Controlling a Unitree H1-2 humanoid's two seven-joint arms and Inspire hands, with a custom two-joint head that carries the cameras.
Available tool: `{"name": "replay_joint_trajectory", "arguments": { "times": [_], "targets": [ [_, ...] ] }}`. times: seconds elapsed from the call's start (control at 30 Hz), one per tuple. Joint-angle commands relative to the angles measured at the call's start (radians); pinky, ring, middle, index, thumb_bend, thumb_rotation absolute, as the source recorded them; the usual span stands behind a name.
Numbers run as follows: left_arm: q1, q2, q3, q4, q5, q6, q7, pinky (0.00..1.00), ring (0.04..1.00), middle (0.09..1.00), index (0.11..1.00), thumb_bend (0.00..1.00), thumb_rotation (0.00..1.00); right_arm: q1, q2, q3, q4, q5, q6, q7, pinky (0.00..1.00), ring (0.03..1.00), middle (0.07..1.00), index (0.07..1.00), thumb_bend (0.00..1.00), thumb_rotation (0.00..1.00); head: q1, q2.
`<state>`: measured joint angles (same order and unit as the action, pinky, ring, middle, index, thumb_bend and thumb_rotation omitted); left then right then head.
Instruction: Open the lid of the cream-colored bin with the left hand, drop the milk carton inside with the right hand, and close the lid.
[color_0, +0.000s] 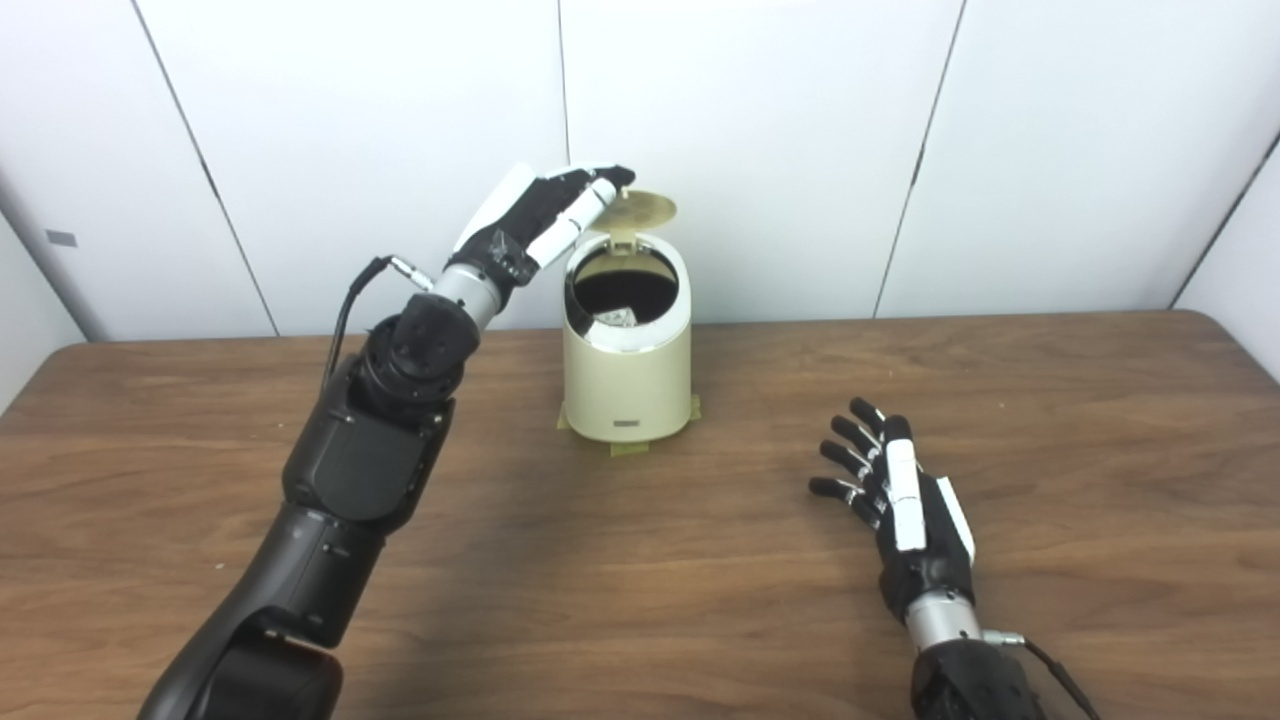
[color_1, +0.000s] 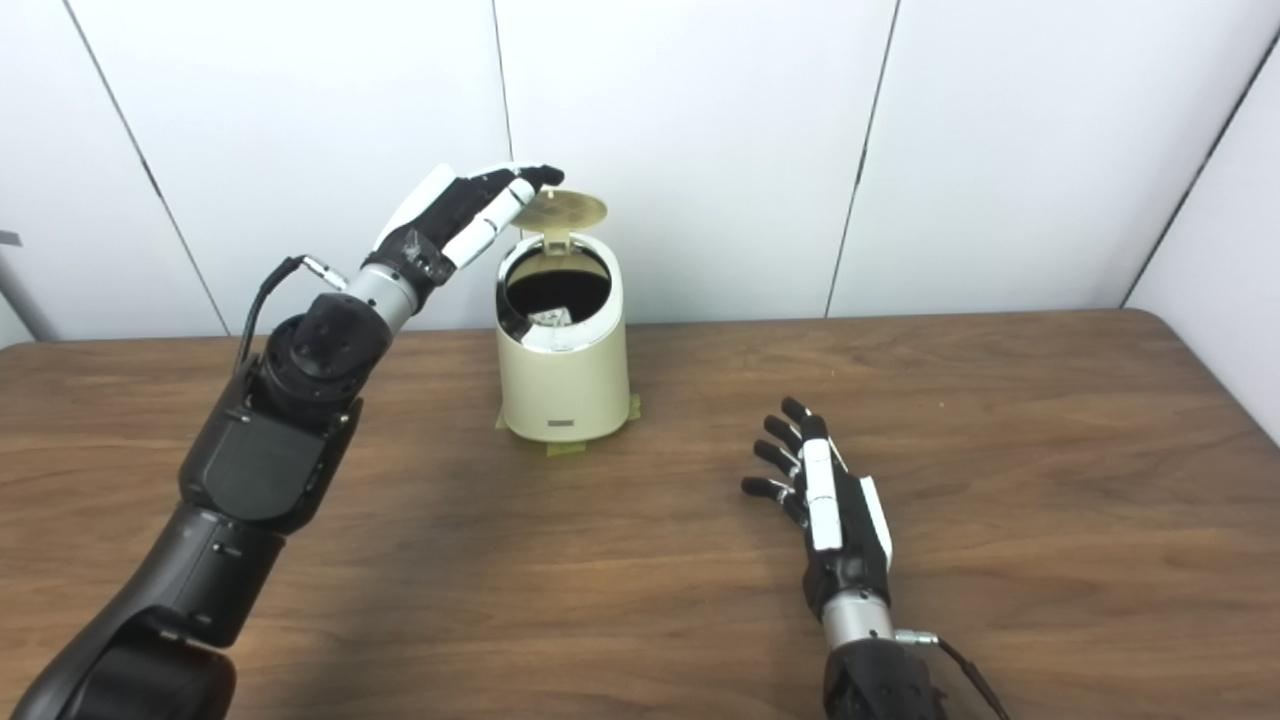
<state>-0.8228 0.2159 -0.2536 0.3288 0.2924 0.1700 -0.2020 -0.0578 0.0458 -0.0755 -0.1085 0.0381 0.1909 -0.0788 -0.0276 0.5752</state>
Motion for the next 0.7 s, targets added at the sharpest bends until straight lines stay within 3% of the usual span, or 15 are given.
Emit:
{"name": "replay_joint_trajectory", "arguments": {
  "times": [0.0, 0.13, 0.27, 0.5, 0.67],
  "targets": [
    [-0.063, 0.043, -0.023, -0.04, 0.058, -0.06, 0.001, 0.92, 0.853, 0.773, 0.807, 0.38, 1.0, -0.025, -0.003, -0.007, 0.001, 0.013, -0.036, 0.004, 0.63, 0.821, 0.864, 0.926, 0.58, 1.0, 0.0, 0.004],
    [-0.062, 0.076, -0.069, -0.053, 0.129, -0.112, -0.014, 0.81, 0.814, 0.771, 0.781, 0.42, 1.0, -0.028, 0.001, -0.015, 0.04, 0.01, -0.073, -0.008, 0.62, 0.827, 0.865, 0.99, 0.52, 1.0, 0.003, 0.008],
    [-0.058, 0.097, -0.102, -0.064, 0.19, -0.165, -0.015, 0.76, 0.787, 0.767, 0.761, 0.43, 1.0, -0.03, 0.008, -0.022, 0.073, 0.014, -0.106, -0.017, 0.62, 0.826, 0.87, 1.0, 0.53, 1.0, 0.005, 0.014],
    [-0.051, 0.139, -0.167, -0.076, 0.347, -0.257, -0.009, 0.77, 0.774, 0.754, 0.734, 0.43, 1.0, -0.02, 0.012, -0.01, 0.031, 0.021, -0.072, -0.006, 0.63, 0.828, 0.876, 1.0, 0.57, 1.0, 0.006, 0.026],
    [-0.045, 0.16, -0.212, -0.092, 0.451, -0.31, -0.015, 0.8, 0.776, 0.751, 0.729, 0.4, 0.99, -0.018, 0.009, 0.011, -0.015, 0.009, -0.042, -0.001, 0.62, 0.811, 0.863, 1.0, 0.54, 1.0, 0.006, 0.033]
  ]
}}
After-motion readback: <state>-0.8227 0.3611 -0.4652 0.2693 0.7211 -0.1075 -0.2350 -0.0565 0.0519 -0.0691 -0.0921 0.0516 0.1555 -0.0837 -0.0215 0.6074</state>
